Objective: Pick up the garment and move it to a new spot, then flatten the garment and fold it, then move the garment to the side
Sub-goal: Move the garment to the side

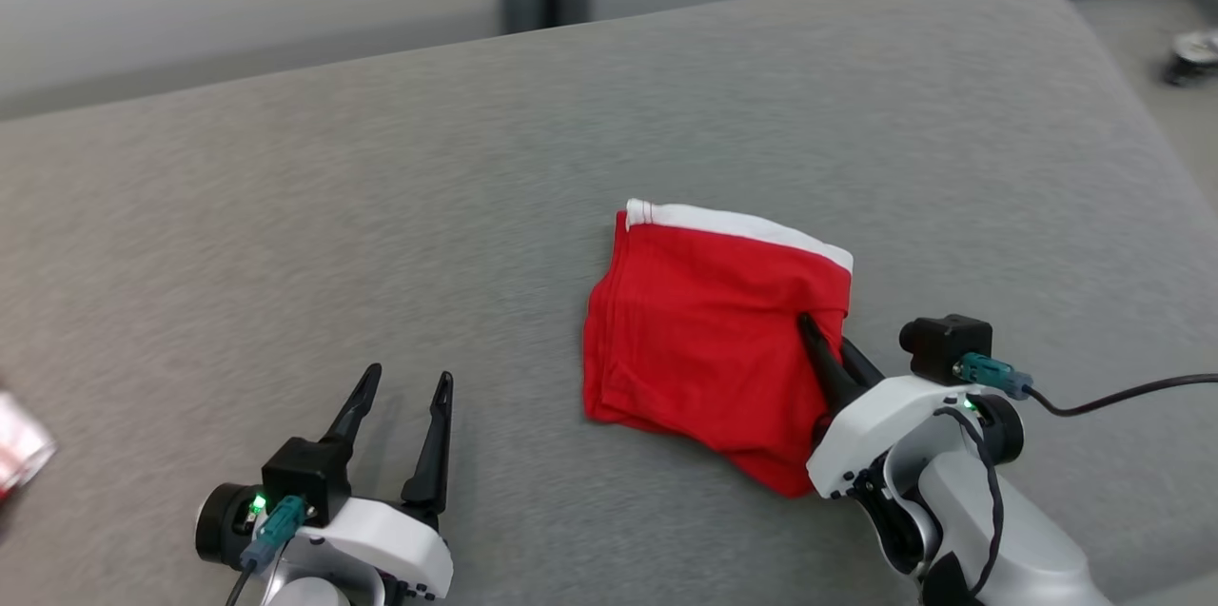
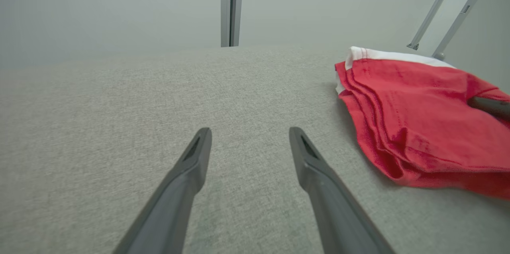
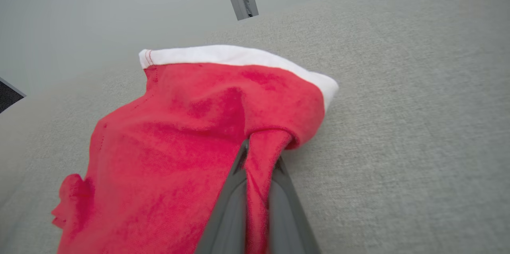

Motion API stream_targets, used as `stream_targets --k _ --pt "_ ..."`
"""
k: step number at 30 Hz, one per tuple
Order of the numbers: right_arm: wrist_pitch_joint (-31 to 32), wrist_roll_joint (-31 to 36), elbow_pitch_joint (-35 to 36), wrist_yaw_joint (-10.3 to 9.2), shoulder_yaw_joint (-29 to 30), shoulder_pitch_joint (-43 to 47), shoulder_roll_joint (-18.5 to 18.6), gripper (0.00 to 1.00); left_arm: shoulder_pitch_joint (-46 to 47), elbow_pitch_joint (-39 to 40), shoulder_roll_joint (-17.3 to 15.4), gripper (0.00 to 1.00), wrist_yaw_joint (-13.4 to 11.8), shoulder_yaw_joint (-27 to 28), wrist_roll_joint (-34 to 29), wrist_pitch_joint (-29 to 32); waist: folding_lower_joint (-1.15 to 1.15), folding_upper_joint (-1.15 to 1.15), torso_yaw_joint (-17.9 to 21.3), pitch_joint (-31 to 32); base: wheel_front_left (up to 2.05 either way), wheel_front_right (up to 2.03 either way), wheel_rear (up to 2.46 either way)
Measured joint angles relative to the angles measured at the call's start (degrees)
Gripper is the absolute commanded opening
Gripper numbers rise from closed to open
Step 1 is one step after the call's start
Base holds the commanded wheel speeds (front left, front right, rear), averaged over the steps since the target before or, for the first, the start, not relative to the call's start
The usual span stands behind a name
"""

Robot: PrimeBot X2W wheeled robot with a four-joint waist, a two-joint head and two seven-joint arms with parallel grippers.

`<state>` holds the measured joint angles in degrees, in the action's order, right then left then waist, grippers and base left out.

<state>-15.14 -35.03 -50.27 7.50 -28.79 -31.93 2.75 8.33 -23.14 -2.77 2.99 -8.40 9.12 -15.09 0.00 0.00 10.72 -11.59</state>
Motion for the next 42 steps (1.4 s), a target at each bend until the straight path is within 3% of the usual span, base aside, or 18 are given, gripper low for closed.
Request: stream_targets --k 8,13,16,20,28,34,35,36,37,38,42 --pt "-0.01 0.34 1.34 0.00 -0.59 2.00 0.10 0.00 0.17 0.25 0.04 1.00 1.29 -1.93 -0.99 0.00 0.00 0.00 12.14 0.36 0.00 0.00 0.00" --pt "0.00 3.36 0.64 0.00 0.88 0.80 0.11 0.00 0.99 0.33 0.08 1.00 1.83 -2.70 -2.18 0.00 0.00 0.00 14.79 -1.47 0.00 0.00 0.00" --pt "0.00 7.03 -1.60 0.00 3.50 -2.36 0.52 0.00 1.58 0.32 0.04 1.00 2.11 -2.67 -3.09 0.00 0.00 0.00 13.72 -2.82 0.00 0.00 0.00" --pt "0.00 12.13 -6.00 0.00 7.62 -8.04 4.00 0.00 2.80 0.44 -0.35 1.00 2.61 -2.58 -4.21 0.00 0.00 0.00 10.65 -4.52 0.00 0.00 0.00" --pt "0.00 23.39 -18.48 0.00 15.97 -20.48 14.14 0.00 5.58 1.91 -0.93 1.00 3.24 -1.47 -4.69 -0.04 0.00 0.00 2.67 -8.96 0.00 0.00 0.00" --pt "1.20 29.93 -22.57 0.00 24.64 -25.88 21.59 0.00 7.40 3.48 -0.63 1.00 3.56 -1.44 -4.94 -0.07 0.00 0.00 -2.97 -12.40 0.00 0.00 0.00" --pt "1.45 31.10 -22.79 0.00 26.22 -26.27 22.52 0.04 7.55 3.86 -0.52 1.00 3.58 -1.43 -4.94 -0.08 0.00 0.00 -3.75 -12.97 0.00 0.00 0.00" --pt "1.44 32.43 -22.87 0.01 27.81 -26.52 23.28 0.31 7.68 4.04 -0.43 1.00 3.58 -1.44 -4.93 -0.11 0.00 0.00 -4.43 -13.51 0.00 0.00 0.00" --pt "1.37 33.76 -22.92 0.01 29.48 -26.72 24.08 0.80 7.84 4.21 -0.37 1.00 3.61 -1.44 -4.93 -0.14 0.00 0.00 -5.03 -14.01 0.00 0.00 0.00" --pt "1.03 35.65 -22.90 0.00 30.98 -26.94 24.98 1.00 8.12 4.32 -0.34 1.00 3.76 -1.43 -4.93 -0.14 0.00 0.00 -5.56 -14.50 0.00 0.00 0.00" --pt "0.47 40.65 -21.06 0.00 39.87 -27.18 26.27 1.00 8.57 4.66 -0.04 1.00 3.82 -1.22 -4.93 -0.16 0.00 0.00 -6.83 -15.55 0.00 0.00 0.00"
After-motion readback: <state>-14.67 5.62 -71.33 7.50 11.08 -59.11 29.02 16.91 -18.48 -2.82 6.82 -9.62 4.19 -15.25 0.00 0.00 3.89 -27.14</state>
